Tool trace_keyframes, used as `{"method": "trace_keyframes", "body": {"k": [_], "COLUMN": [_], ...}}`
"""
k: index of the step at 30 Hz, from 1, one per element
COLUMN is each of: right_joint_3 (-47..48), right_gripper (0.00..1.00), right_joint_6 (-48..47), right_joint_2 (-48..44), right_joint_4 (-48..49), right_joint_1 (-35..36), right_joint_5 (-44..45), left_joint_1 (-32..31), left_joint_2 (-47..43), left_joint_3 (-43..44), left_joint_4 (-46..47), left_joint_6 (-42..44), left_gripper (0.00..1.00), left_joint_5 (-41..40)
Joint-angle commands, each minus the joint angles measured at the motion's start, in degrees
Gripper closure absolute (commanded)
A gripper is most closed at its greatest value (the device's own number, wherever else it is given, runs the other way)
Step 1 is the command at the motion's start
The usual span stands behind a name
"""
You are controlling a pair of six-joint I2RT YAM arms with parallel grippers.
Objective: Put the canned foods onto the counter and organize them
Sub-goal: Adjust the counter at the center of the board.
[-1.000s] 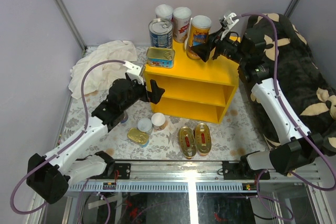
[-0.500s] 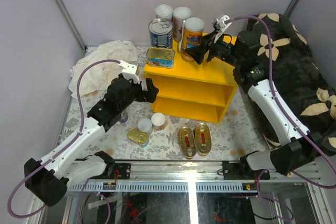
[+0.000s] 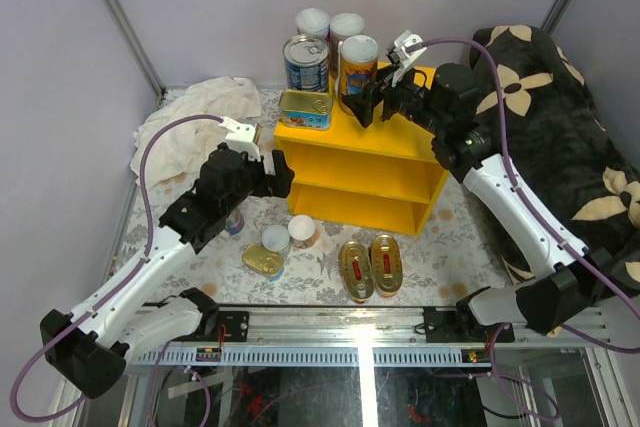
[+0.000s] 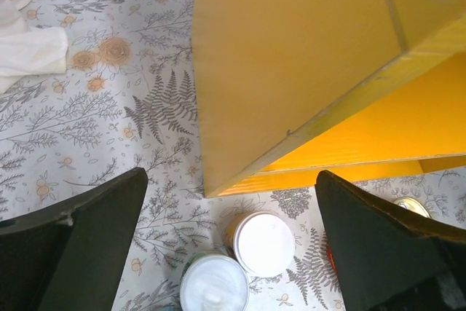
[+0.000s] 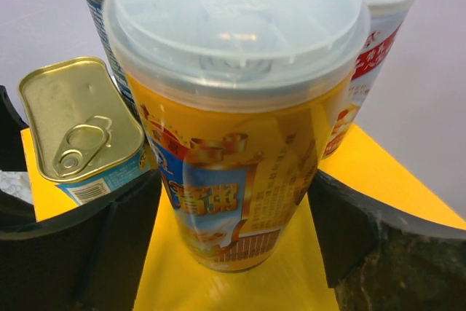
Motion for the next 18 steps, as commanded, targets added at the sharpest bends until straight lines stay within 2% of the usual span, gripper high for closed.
{"method": "trace_keyframes", "body": {"k": [1, 10, 18], "right_joint_3": [1.8, -3.5, -4.4], "right_gripper": [0.02, 0.0, 0.15], "right_joint_6": [-0.5, -3.2, -3.4], "right_joint_2": [-0.2, -6.3, -7.1], "right_joint_4": [-2.0, -2.8, -2.3], "right_joint_1": [0.9, 0.9, 0.9], "right_joint_5": [3.2, 4.3, 2.9], "left_joint_1": [-0.2, -0.2, -0.2], "left_joint_2": [-0.7, -1.7, -2.5], "left_joint_3": [2.3, 2.3, 2.4], "left_joint_4": [-1.6, -3.1, -4.7], "left_joint_6": [0.4, 1.0, 1.4], "left_gripper": [0.0, 0.0, 0.0], "left_joint_5": [-1.8, -2.1, -2.9]}}
